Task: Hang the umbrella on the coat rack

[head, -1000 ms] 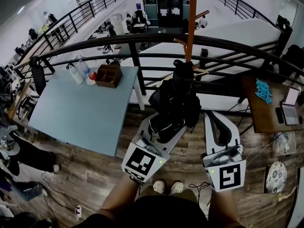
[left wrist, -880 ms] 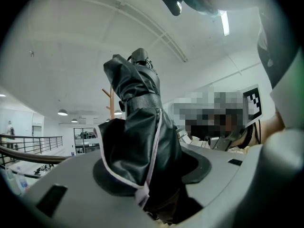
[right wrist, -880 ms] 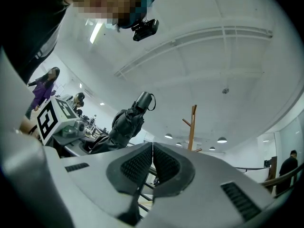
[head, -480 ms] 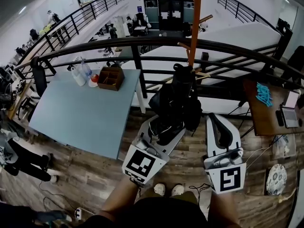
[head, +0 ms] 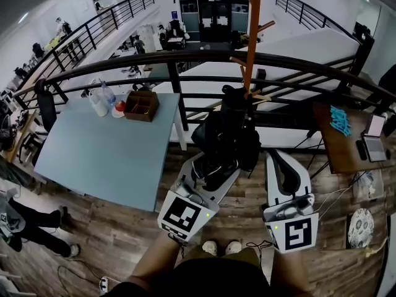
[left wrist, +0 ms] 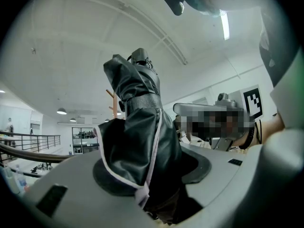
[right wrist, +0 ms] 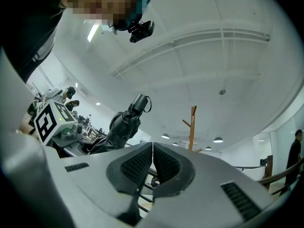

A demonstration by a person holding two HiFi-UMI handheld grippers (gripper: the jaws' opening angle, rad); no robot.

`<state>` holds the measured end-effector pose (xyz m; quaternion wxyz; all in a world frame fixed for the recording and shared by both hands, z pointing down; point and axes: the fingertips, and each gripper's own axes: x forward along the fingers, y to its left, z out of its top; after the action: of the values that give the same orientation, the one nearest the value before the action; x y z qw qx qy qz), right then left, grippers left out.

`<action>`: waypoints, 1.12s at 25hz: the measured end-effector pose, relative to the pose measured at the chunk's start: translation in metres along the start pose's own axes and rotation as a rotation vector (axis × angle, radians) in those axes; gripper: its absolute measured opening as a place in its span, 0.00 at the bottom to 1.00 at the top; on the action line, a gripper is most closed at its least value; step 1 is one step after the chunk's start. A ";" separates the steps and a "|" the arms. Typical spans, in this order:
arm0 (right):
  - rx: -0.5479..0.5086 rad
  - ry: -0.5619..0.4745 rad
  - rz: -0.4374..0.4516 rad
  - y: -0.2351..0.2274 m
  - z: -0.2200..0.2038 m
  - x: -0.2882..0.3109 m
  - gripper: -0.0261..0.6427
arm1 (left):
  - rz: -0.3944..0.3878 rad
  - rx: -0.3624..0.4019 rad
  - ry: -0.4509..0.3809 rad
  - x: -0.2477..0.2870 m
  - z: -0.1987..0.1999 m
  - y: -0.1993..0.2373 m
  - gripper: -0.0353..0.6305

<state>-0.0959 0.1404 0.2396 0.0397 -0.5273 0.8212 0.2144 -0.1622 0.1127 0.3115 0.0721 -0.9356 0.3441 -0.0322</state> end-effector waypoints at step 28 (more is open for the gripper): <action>-0.001 -0.008 -0.033 -0.003 -0.007 0.007 0.08 | -0.041 0.023 -0.010 0.011 0.001 0.009 0.40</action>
<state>-0.0952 0.1302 0.2427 0.0463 -0.5397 0.8122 0.2165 -0.1595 0.0987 0.3093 0.0838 -0.9417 0.3243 -0.0330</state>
